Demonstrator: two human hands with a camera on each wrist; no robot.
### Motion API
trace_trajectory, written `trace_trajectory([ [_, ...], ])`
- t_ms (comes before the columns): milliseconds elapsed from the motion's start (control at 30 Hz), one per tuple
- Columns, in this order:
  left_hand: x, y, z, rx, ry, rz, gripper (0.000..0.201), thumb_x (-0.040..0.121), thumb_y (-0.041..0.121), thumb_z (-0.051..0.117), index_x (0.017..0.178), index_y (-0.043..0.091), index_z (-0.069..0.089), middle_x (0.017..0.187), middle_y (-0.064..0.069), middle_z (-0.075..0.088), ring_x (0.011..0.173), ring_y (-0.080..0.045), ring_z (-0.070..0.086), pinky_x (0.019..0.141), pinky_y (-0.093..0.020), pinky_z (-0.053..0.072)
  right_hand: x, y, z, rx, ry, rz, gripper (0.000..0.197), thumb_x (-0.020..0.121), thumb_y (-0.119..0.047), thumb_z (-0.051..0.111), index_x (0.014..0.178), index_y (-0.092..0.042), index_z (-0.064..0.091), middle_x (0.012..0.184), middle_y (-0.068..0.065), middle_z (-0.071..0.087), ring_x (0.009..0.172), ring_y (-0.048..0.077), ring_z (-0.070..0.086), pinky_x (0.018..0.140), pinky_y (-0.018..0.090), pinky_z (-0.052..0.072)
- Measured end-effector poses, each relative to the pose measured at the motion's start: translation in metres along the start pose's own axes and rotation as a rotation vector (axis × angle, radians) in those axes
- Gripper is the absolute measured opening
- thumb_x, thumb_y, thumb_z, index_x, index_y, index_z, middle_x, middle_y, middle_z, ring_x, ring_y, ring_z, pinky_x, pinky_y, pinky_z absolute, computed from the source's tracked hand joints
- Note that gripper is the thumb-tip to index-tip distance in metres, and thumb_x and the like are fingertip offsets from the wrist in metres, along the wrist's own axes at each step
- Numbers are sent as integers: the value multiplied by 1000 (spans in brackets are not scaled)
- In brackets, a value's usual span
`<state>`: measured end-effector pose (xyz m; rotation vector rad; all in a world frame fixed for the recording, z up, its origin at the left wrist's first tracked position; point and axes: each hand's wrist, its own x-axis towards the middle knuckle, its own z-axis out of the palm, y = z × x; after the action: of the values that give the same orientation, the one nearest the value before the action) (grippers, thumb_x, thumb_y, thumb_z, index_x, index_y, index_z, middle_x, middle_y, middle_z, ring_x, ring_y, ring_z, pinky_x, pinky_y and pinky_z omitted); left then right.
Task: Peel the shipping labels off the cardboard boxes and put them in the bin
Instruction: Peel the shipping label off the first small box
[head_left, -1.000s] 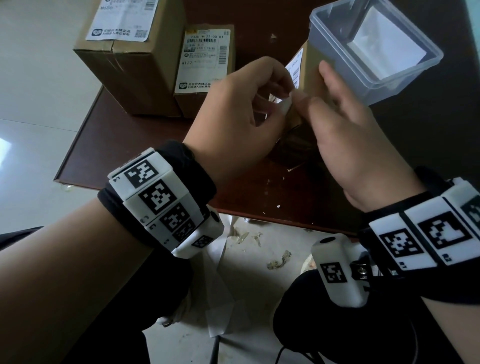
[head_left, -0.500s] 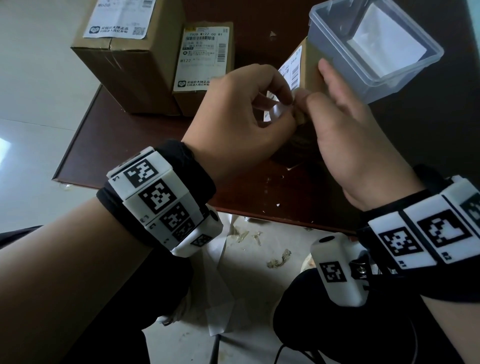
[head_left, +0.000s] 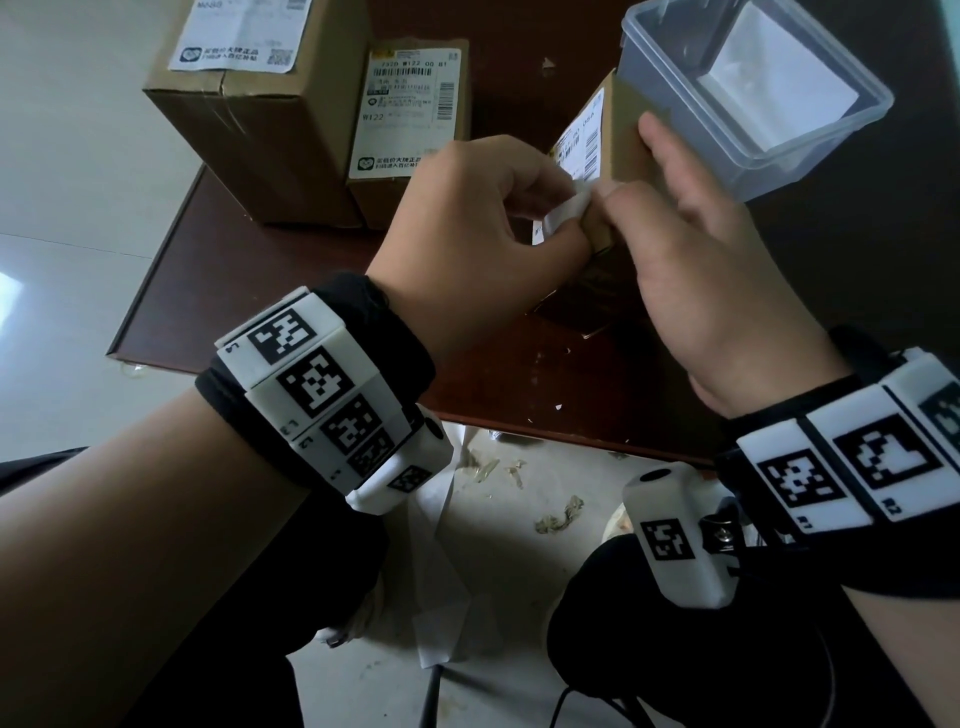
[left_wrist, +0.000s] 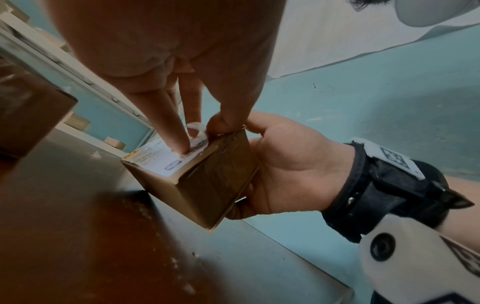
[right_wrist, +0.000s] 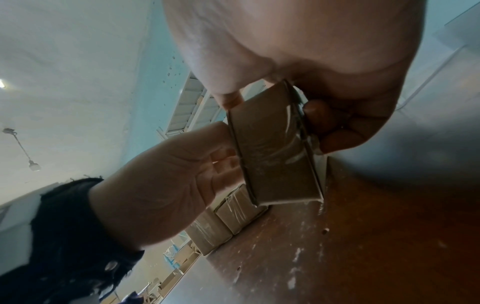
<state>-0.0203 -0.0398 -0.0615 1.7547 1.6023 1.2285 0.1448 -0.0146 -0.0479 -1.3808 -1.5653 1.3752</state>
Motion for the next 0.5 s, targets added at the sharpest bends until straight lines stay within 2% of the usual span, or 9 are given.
trace_trajectory([
  [67,0,-1,0,11,-4,-20,22,86,29,74,92,8,77,93,-2,76,83,-9,74,74,-35,61,0,1,0,3,3,-3,66,107,-41,55,167,-39,27,152,-22,47,127,-12,52,115,26,45],
  [200,-1,0,-1,28,-4,-13,22,85,28,74,80,7,73,87,-4,77,80,-15,74,69,-41,60,1,3,0,3,-2,-9,66,107,-40,55,167,-39,27,155,-20,48,130,-10,53,116,29,46],
  [300,-3,1,-2,32,12,8,25,87,28,74,79,5,71,85,-6,76,82,-17,75,68,-42,60,1,3,-1,3,-3,-16,65,107,-39,53,167,-37,27,145,-23,49,124,-14,53,113,25,46],
  [433,-2,2,-5,41,-1,4,26,88,32,73,79,8,72,84,-4,76,82,-17,75,63,-44,60,2,3,-1,3,-14,-23,67,105,-40,51,167,-37,27,155,-17,49,128,-9,54,115,30,48],
  [500,-2,3,-5,8,-6,6,24,88,28,73,78,6,71,85,-4,76,80,-18,75,65,-42,62,2,3,-1,7,-14,-22,69,102,-41,51,167,-37,28,149,-19,52,126,-11,55,114,31,49],
])
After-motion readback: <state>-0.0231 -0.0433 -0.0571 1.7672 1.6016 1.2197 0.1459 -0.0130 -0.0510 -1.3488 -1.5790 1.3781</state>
